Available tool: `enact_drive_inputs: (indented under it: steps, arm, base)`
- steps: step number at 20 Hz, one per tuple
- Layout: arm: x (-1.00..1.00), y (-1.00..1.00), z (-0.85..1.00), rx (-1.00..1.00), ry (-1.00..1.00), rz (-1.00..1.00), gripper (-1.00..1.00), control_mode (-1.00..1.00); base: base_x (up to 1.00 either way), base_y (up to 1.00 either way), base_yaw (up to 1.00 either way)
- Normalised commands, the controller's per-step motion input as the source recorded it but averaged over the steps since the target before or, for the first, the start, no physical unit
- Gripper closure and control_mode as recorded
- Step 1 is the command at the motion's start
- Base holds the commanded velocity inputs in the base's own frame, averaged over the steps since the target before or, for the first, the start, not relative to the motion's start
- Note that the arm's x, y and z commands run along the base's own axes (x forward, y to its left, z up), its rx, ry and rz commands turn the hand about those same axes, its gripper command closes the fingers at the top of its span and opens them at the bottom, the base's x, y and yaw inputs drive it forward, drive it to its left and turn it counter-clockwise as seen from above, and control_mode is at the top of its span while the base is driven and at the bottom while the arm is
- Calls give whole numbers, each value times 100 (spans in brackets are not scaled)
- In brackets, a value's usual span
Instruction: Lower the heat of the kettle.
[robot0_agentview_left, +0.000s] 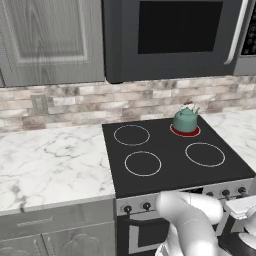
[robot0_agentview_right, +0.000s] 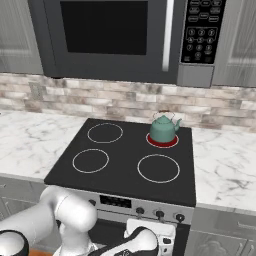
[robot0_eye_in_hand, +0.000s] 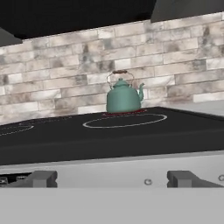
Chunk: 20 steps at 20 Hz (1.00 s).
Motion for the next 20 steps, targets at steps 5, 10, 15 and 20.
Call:
enact_drive_inputs:
  steps: [5, 10, 15, 20]
  arm:
    - [9, -1, -27, -12, 0, 0, -100, -100]
    - [0, 0, -30, -14, 0, 0, -100, -100]
    - [0, 0, -3, -4, 0, 0, -100, -100]
    - [1, -3, 0, 0, 0, -1, -100, -100]
  base:
    - [0, 0, 0]
    - [0, 0, 0]
    - [0, 0, 0]
    - [0, 0, 0]
